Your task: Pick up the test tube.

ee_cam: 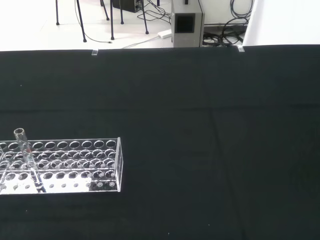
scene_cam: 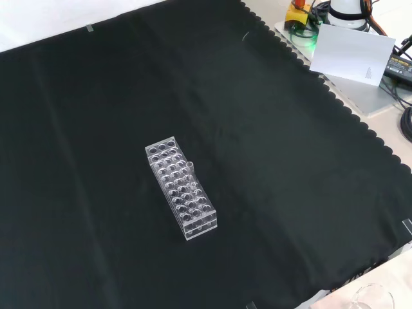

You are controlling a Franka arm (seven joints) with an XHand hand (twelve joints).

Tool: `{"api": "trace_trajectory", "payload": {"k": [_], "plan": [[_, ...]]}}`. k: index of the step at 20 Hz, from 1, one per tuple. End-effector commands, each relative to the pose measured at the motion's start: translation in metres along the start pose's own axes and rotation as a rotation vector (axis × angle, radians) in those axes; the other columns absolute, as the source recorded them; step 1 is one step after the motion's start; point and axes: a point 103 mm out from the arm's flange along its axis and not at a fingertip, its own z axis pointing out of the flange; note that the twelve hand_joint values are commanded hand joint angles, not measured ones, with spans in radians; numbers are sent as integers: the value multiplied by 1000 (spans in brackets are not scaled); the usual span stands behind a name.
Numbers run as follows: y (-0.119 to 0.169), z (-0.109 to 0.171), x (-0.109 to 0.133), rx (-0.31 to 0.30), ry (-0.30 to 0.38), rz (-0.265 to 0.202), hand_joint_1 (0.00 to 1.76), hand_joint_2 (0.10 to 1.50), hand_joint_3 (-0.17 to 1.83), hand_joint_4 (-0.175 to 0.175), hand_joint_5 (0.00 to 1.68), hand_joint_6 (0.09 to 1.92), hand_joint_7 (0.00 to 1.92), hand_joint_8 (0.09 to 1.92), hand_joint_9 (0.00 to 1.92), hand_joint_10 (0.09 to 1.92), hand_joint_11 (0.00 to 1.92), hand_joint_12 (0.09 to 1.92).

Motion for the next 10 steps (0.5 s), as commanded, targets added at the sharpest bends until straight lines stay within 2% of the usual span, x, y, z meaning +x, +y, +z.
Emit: {"api": "trace_trajectory", "payload": {"k": [1, 6, 10], "plan": [[0, 0, 0, -11, -11, -1, 850, 667, 697, -41, 112, 261, 111, 796, 163, 911, 0, 1416], [9, -2, 3, -7, -1, -23, 848, 675, 686, -41, 150, 158, 79, 851, 125, 982, 0, 1444], [33, -1, 12, 10, 1, -79, 848, 675, 685, -41, 153, 151, 79, 853, 124, 985, 0, 1447]]}}
